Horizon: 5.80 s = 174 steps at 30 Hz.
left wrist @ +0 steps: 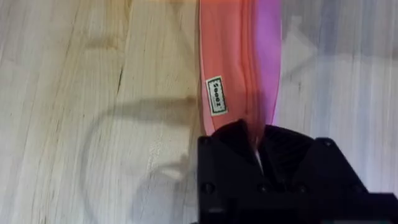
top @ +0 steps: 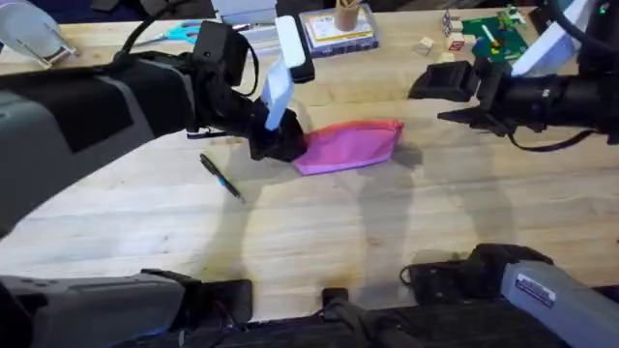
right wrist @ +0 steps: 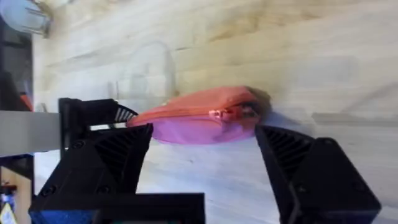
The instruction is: Unzip the bag, pick up the pens from the table one at a time and place them inside, then zip the bag closed.
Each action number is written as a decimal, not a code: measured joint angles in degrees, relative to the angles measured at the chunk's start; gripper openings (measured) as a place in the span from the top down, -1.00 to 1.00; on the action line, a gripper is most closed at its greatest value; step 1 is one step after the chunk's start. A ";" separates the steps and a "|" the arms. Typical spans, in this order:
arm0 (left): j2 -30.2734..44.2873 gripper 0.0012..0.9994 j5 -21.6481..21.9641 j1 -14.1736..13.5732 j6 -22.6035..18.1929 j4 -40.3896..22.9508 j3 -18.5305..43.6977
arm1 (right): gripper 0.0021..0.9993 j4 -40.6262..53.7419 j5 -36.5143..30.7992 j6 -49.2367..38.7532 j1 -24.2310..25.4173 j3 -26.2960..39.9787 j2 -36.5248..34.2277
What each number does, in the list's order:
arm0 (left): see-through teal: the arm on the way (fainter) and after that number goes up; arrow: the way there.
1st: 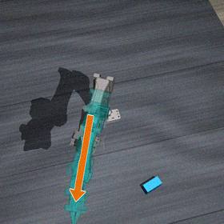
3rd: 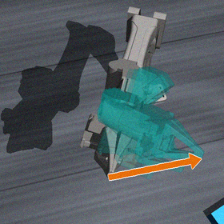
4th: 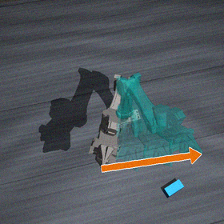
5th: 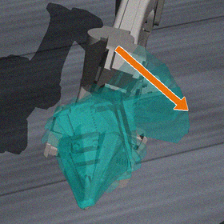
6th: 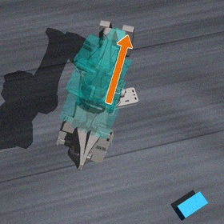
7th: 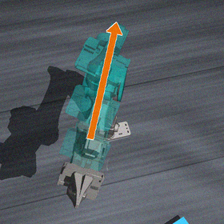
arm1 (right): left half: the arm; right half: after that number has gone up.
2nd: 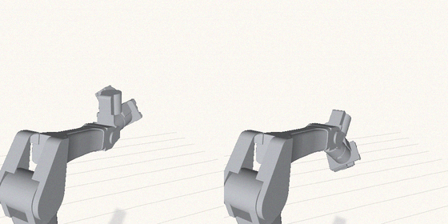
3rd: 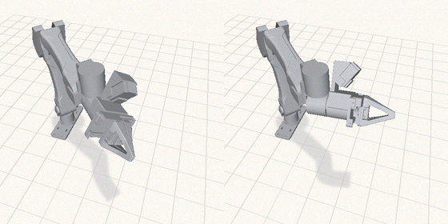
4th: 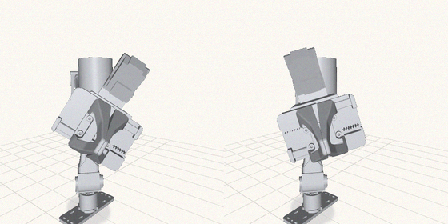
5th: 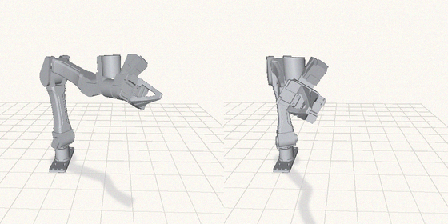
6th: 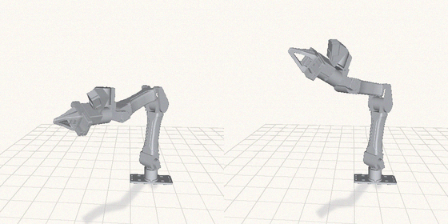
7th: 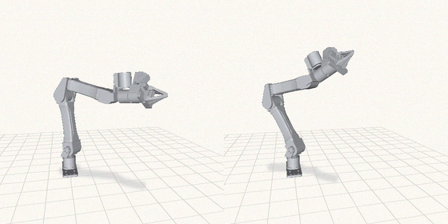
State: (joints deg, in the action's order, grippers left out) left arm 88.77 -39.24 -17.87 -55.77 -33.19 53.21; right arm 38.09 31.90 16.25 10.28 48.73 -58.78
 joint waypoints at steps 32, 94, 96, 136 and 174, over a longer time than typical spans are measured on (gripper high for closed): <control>0.00 0.80 0.00 0.00 0.00 0.00 0.00 | -0.99 3.64 16.06 -21.64 4.81 0.09 -22.79; 0.00 0.80 0.00 0.00 0.00 -0.04 0.00 | -0.99 -0.35 19.25 -13.61 -3.76 7.83 -10.08; 0.00 0.80 0.00 0.00 0.00 -0.04 0.00 | -0.99 -0.04 17.01 -13.08 -3.76 8.75 -7.04; 0.00 0.80 0.00 0.00 0.00 -0.04 0.00 | -1.00 19.12 -22.46 7.20 -25.17 9.30 7.21; 0.00 0.80 0.00 0.00 0.00 -0.04 0.00 | -0.93 5.23 -22.81 20.87 -27.76 9.30 -18.30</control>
State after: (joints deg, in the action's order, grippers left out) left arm 88.77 -39.24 -17.87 -55.77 -33.23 53.21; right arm 43.32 9.09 37.12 -17.47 58.03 -77.08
